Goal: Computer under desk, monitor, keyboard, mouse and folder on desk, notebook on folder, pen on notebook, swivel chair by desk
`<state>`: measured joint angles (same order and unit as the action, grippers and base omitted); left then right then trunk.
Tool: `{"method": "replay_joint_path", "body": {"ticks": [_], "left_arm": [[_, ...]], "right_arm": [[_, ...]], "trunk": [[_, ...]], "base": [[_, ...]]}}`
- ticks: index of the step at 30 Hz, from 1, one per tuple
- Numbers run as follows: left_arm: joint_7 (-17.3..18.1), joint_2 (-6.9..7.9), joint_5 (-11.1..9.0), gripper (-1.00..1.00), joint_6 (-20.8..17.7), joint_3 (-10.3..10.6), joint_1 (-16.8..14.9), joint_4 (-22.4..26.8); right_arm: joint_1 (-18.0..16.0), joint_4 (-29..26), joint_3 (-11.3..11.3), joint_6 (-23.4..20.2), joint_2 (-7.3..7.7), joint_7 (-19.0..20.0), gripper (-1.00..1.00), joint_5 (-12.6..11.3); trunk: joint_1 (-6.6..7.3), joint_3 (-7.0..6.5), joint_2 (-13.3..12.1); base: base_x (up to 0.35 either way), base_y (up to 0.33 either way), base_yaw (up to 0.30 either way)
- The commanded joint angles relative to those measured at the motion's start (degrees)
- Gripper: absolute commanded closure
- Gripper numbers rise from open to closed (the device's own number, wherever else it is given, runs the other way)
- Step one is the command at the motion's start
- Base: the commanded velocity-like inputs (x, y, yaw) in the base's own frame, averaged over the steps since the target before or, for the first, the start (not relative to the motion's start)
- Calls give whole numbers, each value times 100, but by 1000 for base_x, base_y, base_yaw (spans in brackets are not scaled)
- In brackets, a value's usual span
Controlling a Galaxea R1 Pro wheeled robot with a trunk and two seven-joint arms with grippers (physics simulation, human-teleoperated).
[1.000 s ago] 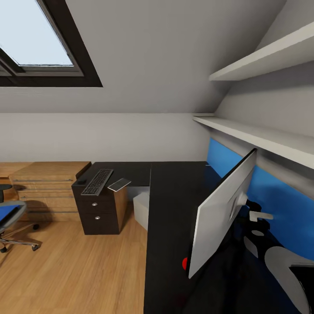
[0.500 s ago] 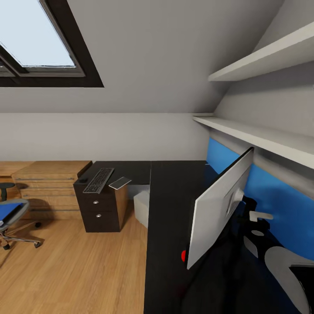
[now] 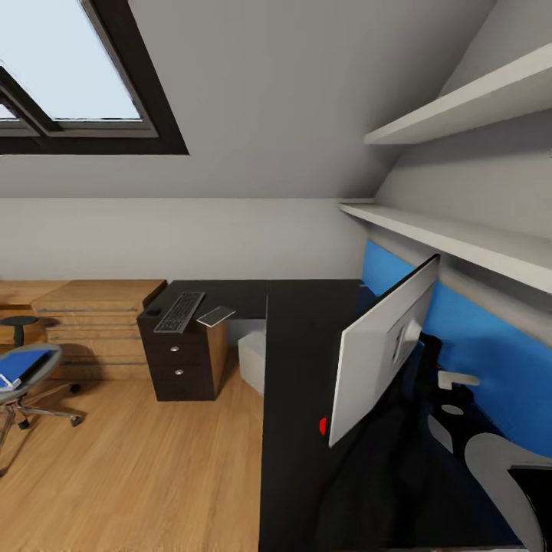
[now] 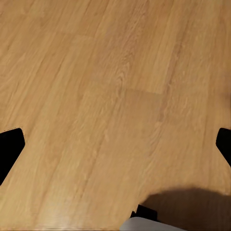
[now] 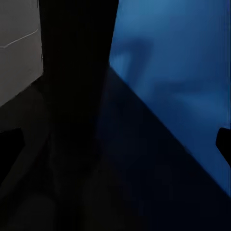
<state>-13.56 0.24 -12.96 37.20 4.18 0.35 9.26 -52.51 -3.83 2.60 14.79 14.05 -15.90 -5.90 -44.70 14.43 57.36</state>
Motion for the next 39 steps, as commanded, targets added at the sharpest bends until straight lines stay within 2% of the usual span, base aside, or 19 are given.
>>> {"method": "replay_joint_path", "body": {"ticks": [1, 5, 13, 14, 15, 18, 23, 25, 29, 31, 36, 39], "left_arm": [[-24, 2, -40, -100, -6, 43, 4, 11], [-32, 5, -43, -100, -28, 37, 3, 8], [-42, 25, -49, -100, -123, 23, 5, 9], [-42, 26, -49, -100, -191, 26, 7, 11], [-41, 46, -54, -100, -422, 29, 4, 12], [-41, 127, -57, -100, -674, 18, 5, 14], [-25, 150, -58, -100, -742, 14, 6, 14], [-21, 150, -58, -100, -747, 13, 4, 14], [-11, 152, -58, -100, -757, 13, 4, 14], [-9, 152, -58, -100, -758, 13, 4, 14], [-3, 152, -56, -100, -760, 13, 3, 14], [1, 152, -54, -100, -764, 13, 3, 14]], "right_arm": [[-5, 4, 29, 42, -7, -1, -100, -60], [-5, -5, 13, 104, -44, 14, -100, -78], [-5, 43, -37, 1051, -459, -7, -100, -131], [2, 57, -43, 1209, -533, -11, -100, -137], [63, 75, -47, 1498, -652, -16, -100, -150], [100, 74, -54, 1636, -747, -30, -100, -206], [128, 61, -49, 1765, -775, -45, -100, -456], [152, 57, -47, 1824, -780, -48, -100, -488], [359, 38, -45, 2274, -789, -46, -100, -565], [370, 32, -54, 2275, -788, -45, -100, -623], [372, 12, -56, 2090, -785, -45, -100, -869], [373, -170, -61, 1499, -768, -43, -100, -1044]], "trunk": [[3, 6, 5], [3, 6, 5], [3, 6, 5], [3, 6, 5], [3, 6, 5], [3, 6, 5], [3, 6, 5], [3, 6, 5], [3, 6, 5], [3, 6, 5], [3, 6, 5], [3, 6, 5]], "base": [[-325, 121, 0], [-327, 140, 0], [-324, 161, 0], [-290, 151, 0], [-118, 53, 0], [-56, 25, 0], [-9, 4, 0], [-3, 1, 0], [0, 0, 0], [0, 0, 0], [0, 0, 0], [0, 0, 0]]}}
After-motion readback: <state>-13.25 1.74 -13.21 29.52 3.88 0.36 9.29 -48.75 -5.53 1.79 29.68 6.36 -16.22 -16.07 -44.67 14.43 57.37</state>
